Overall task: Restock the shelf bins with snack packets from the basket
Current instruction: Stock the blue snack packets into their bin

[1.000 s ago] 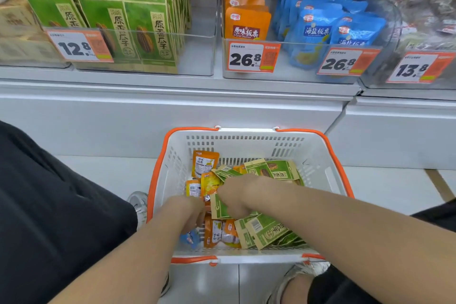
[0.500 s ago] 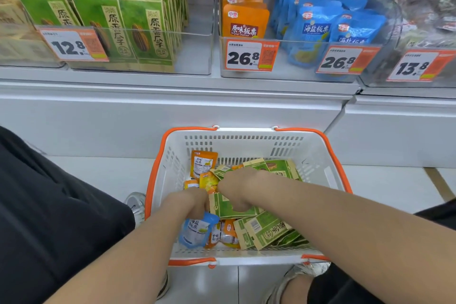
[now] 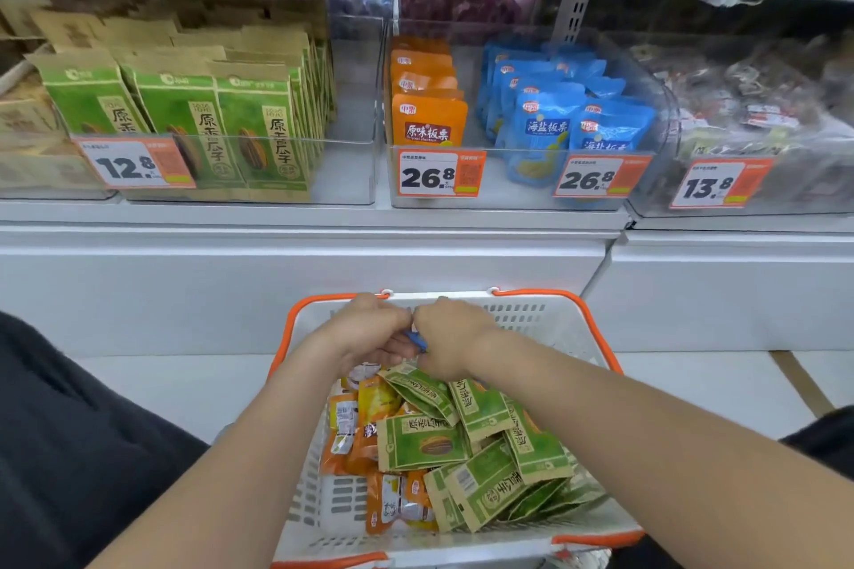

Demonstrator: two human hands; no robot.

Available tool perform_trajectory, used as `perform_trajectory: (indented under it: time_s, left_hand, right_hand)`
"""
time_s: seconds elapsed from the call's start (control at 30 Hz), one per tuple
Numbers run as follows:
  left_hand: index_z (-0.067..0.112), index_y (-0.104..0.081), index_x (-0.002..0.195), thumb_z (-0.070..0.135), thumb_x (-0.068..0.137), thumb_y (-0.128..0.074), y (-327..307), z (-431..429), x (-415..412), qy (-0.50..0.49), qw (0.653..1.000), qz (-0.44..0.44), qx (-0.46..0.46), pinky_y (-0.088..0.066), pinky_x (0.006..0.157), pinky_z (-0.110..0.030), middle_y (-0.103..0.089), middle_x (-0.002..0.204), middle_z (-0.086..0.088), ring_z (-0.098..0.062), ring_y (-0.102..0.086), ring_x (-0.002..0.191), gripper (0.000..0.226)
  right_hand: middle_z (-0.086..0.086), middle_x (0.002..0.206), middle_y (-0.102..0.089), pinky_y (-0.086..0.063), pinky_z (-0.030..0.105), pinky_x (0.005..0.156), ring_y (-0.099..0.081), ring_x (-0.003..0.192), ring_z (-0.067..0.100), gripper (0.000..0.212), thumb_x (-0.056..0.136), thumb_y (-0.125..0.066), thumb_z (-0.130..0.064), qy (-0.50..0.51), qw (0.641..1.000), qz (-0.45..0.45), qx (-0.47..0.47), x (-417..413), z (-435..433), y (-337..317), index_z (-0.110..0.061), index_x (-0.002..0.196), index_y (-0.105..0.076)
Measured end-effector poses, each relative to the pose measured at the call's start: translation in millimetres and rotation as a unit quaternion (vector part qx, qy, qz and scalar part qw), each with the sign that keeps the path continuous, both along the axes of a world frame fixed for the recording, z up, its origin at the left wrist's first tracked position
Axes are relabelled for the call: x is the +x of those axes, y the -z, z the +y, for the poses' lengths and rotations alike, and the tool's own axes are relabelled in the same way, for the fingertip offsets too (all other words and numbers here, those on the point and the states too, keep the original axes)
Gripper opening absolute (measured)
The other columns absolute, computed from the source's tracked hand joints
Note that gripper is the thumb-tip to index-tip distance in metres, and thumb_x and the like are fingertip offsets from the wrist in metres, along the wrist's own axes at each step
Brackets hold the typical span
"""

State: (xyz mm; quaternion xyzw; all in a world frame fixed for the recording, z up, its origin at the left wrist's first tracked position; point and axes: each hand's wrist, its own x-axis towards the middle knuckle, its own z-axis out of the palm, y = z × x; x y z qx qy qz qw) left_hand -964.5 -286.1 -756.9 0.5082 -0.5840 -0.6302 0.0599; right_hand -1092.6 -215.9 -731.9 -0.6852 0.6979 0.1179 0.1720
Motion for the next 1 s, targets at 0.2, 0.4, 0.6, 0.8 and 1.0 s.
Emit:
perform_trajectory:
  time_s: [0.2,0.4,0.6,0.8,1.0]
  left_hand:
    - [0.018,-0.073,0.114,0.023,0.104,-0.042,-33,-4,-28,-0.133,0.967,0.079,-0.201,-0.048,0.063,-0.032,-0.066,0.078,-0.001,-0.022,-0.059,0.069,0.033]
    - [0.020,-0.057,0.131,0.002,0.095,-0.045,-72,2,-54,-0.132,0.867,0.141,-0.458,-0.044,0.094,-0.027,-0.053,0.115,0.003,-0.014,-0.053,0.105,0.042]
    - [0.008,-0.058,0.134,0.008,0.083,-0.046,-111,-2,-82,-0.060,0.777,0.109,-0.618,-0.044,0.104,-0.042,-0.051,0.132,-0.009,-0.029,-0.053,0.122,0.052]
    - [0.008,-0.062,0.131,0.014,0.082,-0.048,-122,-10,-98,0.044,0.727,0.013,-0.685,-0.037,0.112,-0.044,-0.058,0.138,-0.010,-0.031,-0.051,0.130,0.051]
    - [0.020,-0.050,0.146,0.021,0.089,-0.057,-112,-9,-107,0.109,0.715,-0.087,-0.685,-0.029,0.114,-0.043,-0.058,0.137,0.000,-0.027,-0.046,0.126,0.058]
  right_hand:
    - [0.011,0.103,-0.063,-0.055,0.039,0.073,-0.064,0.093,0.032,0.016,0.092,-0.066,-0.022,0.109,0.985,-0.089,-0.105,-34,-20,-55,-0.013,0.103,-0.059]
    - [-0.004,0.081,-0.053,-0.038,0.032,0.060,-0.055,0.086,0.024,0.016,0.086,-0.069,-0.015,0.166,0.920,-0.185,-0.304,-54,-31,-140,-0.017,0.091,-0.053]
    - [-0.008,0.093,-0.060,-0.049,0.037,0.073,-0.058,0.094,0.026,0.029,0.083,-0.069,-0.014,0.155,0.808,-0.271,-0.500,-88,-35,-191,-0.026,0.102,-0.049]
    - [-0.008,0.087,-0.071,-0.053,0.025,0.068,-0.067,0.079,0.013,0.027,0.078,-0.088,-0.021,0.173,0.812,-0.270,-0.488,-129,-35,-187,-0.022,0.094,-0.066]
    - [-0.005,0.106,-0.067,-0.046,0.012,0.072,-0.063,0.102,0.016,0.030,0.077,-0.090,-0.025,0.169,0.880,-0.197,-0.398,-157,-42,-171,-0.028,0.094,-0.066]
